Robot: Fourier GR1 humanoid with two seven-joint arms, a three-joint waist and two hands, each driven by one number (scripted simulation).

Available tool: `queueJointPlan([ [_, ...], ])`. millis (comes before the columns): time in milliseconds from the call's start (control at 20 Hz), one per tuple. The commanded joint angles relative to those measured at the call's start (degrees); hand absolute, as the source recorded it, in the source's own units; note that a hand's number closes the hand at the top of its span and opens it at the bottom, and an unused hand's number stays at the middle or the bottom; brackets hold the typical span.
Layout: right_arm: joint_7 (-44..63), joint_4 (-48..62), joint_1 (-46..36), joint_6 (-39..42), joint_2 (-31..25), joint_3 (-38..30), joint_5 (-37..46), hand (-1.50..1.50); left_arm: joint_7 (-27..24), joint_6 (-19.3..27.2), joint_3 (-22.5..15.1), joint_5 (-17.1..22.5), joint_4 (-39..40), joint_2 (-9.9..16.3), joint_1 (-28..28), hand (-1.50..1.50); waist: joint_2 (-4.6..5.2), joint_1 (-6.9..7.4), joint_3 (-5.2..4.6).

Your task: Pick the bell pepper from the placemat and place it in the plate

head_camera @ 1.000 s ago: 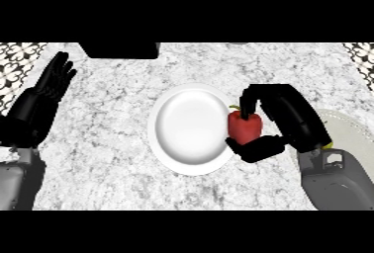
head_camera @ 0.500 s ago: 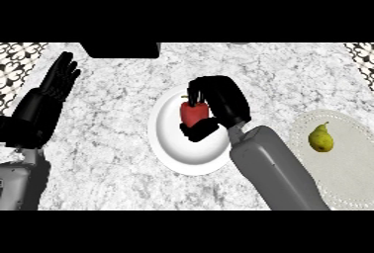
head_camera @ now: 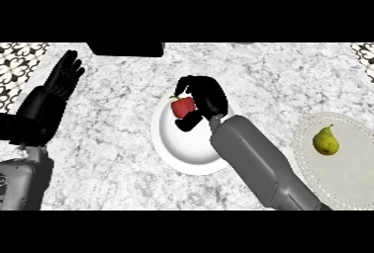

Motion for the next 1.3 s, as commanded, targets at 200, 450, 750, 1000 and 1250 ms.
queueJointPlan([
  [200, -6.53, 7.35, -3.52, -6.94, 0.33, 6.92, -18.12, -1.5, 1.24, -0.26, -0.08, 0.08, 0.64, -0.66, -2.43, 0.0, 0.14, 1.01, 0.03],
  [450, -15.38, 6.75, -1.6, -14.67, 0.33, 3.15, -25.29, -1.5, 2.16, -0.62, -0.41, 0.26, -2.11, -0.61, -0.69, 0.0, 0.05, 1.16, 0.07],
  [750, -20.04, 5.6, -3.0, -11.96, 0.33, -2.85, -34.96, -1.5, 0.55, -1.46, 1.18, 0.54, -1.1, 0.15, 0.98, 0.0, -0.26, -0.6, 0.03],
  [1000, -25.59, 5.52, 1.65, -8.48, -2.94, -9.68, -37.09, -1.5, 1.2, 0.13, 1.45, -0.62, 1.07, -0.71, -0.97, 0.0, -0.32, -1.96, 0.04],
  [1250, -23.02, -3.07, 6.46, -3.06, -9.03, -12.73, -39.02, -1.5, 4.2, 0.07, 3.41, 0.05, -0.24, 0.89, -3.37, 0.0, -0.62, -2.55, 0.01],
])
